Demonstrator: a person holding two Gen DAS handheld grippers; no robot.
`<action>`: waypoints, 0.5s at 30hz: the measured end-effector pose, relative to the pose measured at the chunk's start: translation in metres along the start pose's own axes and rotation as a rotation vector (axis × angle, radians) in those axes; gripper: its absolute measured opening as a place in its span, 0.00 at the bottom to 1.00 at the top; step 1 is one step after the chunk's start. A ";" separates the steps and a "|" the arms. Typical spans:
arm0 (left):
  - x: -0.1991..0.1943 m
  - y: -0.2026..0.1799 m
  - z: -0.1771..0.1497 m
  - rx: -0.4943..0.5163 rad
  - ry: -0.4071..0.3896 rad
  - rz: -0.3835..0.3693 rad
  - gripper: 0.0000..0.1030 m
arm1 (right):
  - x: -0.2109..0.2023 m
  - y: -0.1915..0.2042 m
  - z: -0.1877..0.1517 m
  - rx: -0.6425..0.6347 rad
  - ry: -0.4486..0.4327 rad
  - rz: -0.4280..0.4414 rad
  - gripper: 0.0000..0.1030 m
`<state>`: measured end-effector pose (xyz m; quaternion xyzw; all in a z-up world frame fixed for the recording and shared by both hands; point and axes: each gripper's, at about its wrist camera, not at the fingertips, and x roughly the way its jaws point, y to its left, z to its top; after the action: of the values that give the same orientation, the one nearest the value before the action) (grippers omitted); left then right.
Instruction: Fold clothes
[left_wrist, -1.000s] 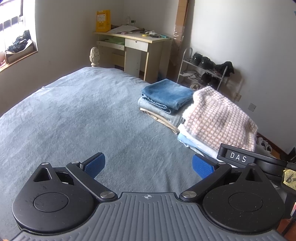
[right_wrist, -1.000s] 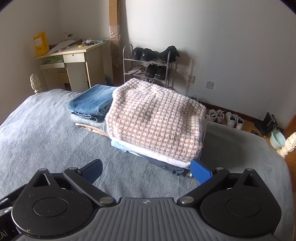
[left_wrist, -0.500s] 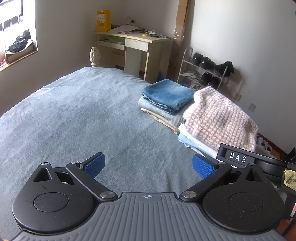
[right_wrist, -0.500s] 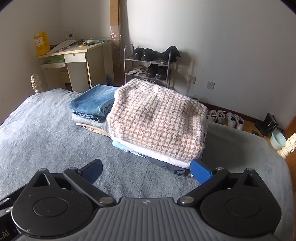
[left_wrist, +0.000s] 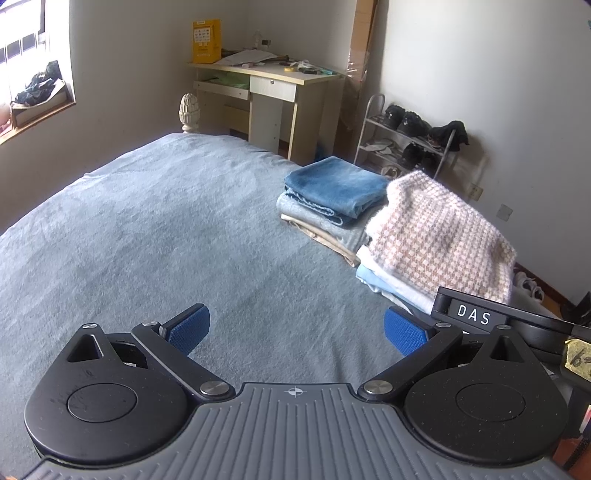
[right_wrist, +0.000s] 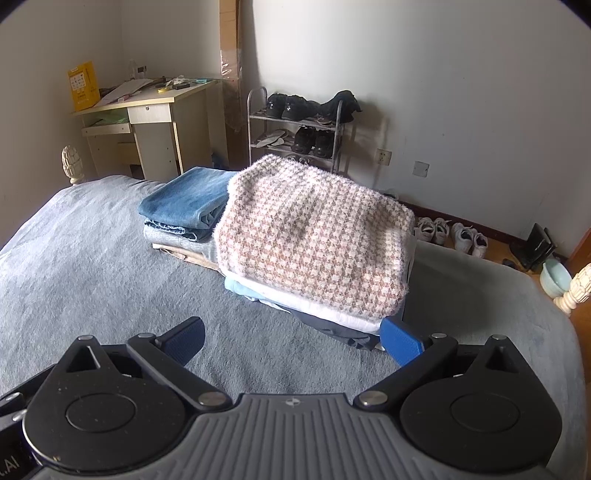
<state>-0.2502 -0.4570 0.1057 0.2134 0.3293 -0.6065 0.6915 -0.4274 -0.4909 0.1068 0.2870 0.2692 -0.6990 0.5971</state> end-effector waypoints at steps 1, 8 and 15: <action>0.000 0.000 0.000 0.001 -0.001 0.000 0.99 | 0.000 0.000 0.000 0.001 0.000 0.000 1.00; 0.000 -0.001 0.000 0.002 0.001 0.001 0.99 | 0.001 0.000 0.001 0.001 -0.002 0.001 1.00; 0.000 -0.001 0.001 0.004 0.001 0.001 0.99 | 0.001 -0.001 0.000 0.001 0.002 0.002 1.00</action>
<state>-0.2508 -0.4578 0.1061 0.2156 0.3283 -0.6067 0.6912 -0.4282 -0.4920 0.1061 0.2884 0.2692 -0.6982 0.5974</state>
